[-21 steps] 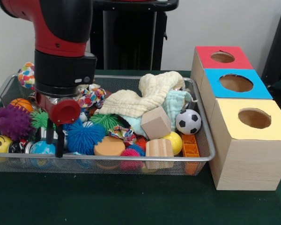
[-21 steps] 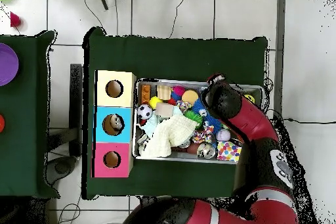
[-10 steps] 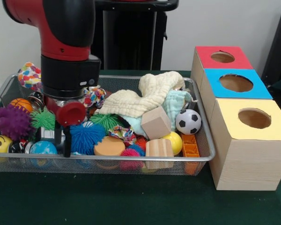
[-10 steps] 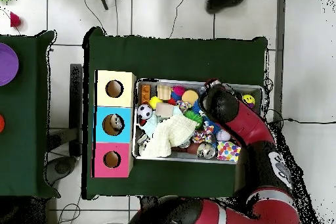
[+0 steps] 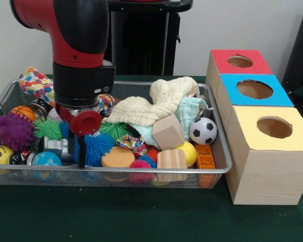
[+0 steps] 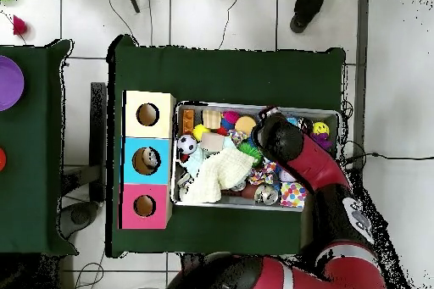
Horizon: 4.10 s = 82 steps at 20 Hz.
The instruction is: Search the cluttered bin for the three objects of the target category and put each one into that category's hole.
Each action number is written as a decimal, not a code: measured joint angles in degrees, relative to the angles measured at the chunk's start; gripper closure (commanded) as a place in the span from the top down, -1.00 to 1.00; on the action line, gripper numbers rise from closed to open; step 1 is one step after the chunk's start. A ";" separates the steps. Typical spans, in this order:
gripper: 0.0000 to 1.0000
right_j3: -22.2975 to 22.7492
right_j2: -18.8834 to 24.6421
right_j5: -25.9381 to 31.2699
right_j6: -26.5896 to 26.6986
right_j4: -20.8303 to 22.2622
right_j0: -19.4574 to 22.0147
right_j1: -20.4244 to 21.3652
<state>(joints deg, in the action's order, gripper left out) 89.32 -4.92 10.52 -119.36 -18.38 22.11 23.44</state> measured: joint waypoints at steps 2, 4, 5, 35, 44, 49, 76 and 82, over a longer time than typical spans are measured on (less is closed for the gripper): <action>1.00 0.31 0.01 -0.13 0.00 0.01 0.00 0.14; 1.00 0.72 0.06 -0.38 0.00 0.00 0.01 0.18; 1.00 0.91 0.11 -0.51 0.00 0.01 0.01 0.18; 1.00 1.81 0.24 -2.00 0.00 0.01 0.05 -0.10; 1.00 1.68 0.02 -2.06 0.00 0.00 -0.06 -0.26; 1.00 1.07 -1.35 -2.07 0.00 -0.02 -1.16 -0.65; 1.00 -3.72 -11.28 -0.84 -0.01 -1.07 -9.70 -5.45; 1.00 -3.73 -11.92 -0.82 -0.01 -1.55 -10.31 -5.90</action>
<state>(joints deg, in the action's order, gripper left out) 85.59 -16.84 9.70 -119.38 -19.92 11.79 17.54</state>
